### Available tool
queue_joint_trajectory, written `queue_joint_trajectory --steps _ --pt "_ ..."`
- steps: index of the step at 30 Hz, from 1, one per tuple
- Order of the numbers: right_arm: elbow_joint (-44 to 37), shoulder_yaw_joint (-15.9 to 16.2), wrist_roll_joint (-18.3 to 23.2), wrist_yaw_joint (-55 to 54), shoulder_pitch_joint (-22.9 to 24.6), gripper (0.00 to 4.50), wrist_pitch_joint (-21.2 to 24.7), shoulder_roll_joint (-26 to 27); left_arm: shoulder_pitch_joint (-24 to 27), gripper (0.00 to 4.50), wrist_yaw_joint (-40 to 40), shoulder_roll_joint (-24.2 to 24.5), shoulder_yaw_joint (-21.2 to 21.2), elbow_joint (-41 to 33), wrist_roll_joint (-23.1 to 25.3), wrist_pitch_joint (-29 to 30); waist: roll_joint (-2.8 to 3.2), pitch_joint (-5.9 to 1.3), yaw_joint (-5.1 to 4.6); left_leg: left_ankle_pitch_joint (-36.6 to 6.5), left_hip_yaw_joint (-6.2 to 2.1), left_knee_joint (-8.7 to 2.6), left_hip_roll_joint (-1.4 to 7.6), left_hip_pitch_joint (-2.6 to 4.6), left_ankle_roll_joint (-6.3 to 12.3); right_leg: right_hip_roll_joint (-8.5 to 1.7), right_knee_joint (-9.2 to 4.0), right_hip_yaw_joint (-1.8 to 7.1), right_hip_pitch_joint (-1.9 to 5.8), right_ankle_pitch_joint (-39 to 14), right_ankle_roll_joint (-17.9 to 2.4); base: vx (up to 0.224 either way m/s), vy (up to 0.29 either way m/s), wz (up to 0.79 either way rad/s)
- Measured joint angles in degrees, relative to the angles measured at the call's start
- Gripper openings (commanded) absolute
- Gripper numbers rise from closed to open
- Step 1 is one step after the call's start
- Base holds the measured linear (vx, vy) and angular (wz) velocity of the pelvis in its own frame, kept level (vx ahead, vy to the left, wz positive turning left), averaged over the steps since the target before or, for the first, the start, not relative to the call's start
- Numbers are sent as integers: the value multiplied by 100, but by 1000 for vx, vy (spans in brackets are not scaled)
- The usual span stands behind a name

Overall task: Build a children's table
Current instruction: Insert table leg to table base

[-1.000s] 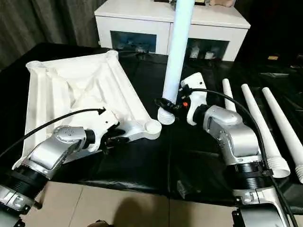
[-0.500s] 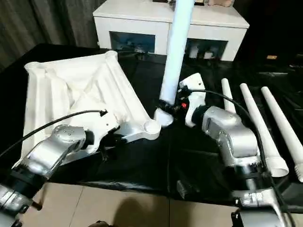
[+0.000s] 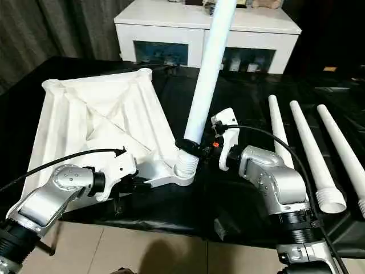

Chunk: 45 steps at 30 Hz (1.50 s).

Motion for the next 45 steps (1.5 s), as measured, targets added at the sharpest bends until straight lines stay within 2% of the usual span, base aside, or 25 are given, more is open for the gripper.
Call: queue_joint_trajectory --steps 4,10,16,24,34,41,45 --pt "48 157 -84 68 -2 186 -12 -6 0 0 -13 2 1 1 2 -14 0 0 9 0 1 -3 0 0 0 0 0 0 -1 -1 2 0 0 0" --pt "273 158 -117 70 -32 186 -229 80 0 0 -26 -1 6 6 5 -14 -2 -2 8 0 2 -4 1 2 0 0 0 1 -1 -1 2 0 0 0" --pt "720 -18 -166 -100 -75 186 -523 360 8 0 -37 -14 28 11 12 -13 -5 -4 -6 0 2 -4 0 4 0 0 0 2 -1 -1 2 0 0 0" --pt "844 -127 -86 -131 57 186 -820 476 14 0 -28 -54 32 14 25 -13 -7 -6 -3 0 3 -8 0 7 0 0 0 2 0 -2 3 0 0 0" --pt "-7 -140 -270 -583 883 185 -1409 566 -19 0 -20 -151 34 94 95 -26 23 -25 32 -1 3 -25 -7 10 -1 -4 -12 5 3 -24 40 0 0 0" --pt "-468 -23 -490 -817 1134 185 -1429 556 -19 0 -24 -182 35 108 107 -32 40 -36 35 -1 3 -58 -14 12 -1 -7 -38 4 7 -26 43 0 0 0" --pt "-575 204 -709 -825 1098 185 -1433 458 -19 0 -24 -200 45 129 109 -32 34 -37 33 0 3 -74 -15 23 -1 -7 -41 3 11 -27 44 0 0 0"
